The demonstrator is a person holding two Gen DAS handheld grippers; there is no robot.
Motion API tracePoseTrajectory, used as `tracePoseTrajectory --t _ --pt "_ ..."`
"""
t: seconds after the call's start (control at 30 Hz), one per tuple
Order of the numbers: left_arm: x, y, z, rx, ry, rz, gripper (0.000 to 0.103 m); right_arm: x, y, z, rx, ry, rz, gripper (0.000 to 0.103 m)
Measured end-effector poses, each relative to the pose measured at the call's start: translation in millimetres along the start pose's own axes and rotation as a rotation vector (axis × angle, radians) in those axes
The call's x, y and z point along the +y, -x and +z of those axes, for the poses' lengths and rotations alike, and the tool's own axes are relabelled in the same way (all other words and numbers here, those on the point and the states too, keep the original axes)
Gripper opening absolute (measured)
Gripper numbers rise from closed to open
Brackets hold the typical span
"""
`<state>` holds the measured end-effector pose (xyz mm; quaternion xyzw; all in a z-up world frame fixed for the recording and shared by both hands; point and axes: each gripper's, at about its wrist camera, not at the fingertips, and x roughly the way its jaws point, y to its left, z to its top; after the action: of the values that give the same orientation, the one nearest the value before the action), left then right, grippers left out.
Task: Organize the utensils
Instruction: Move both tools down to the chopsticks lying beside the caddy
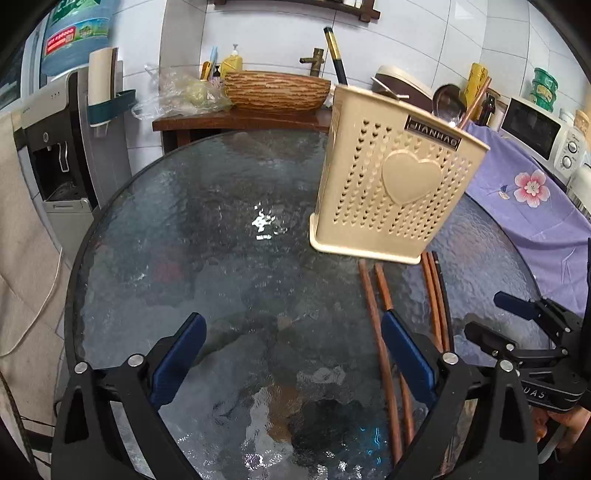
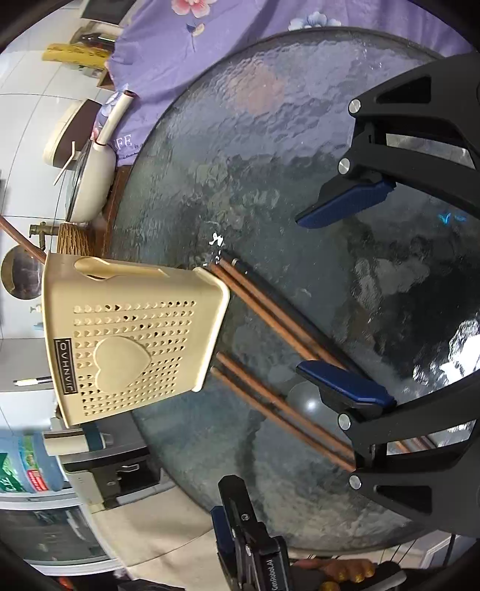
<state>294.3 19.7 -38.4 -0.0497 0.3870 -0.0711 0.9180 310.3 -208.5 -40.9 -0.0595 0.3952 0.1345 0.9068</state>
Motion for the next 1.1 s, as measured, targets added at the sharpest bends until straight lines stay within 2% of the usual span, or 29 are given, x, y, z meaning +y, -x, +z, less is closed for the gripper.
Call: tracePoseTrajectory --t 0.13,0.23,0.47,0.83,1.1 --pt "-2 -9 -4 0.041 -0.007 -0.011 0.076 -3 -4 -2 0.013 -0.009 -0.012 0.074" --pt "-9 -14 -3 0.054 -0.023 -0.024 0.073 -3 -9 0 0.024 -0.022 -0.006 0.074" --pt "-35 -29 -3 0.082 -0.102 -0.023 0.065 10 -22 2 0.053 0.022 -0.052 0.074" --pt "-40 -43 -6 0.111 -0.119 -0.019 0.06 -5 -21 0 0.075 0.014 -0.051 0.074" --pt "-58 -55 2 0.128 -0.199 0.032 0.058 -21 -30 6 0.141 -0.041 -0.048 0.074"
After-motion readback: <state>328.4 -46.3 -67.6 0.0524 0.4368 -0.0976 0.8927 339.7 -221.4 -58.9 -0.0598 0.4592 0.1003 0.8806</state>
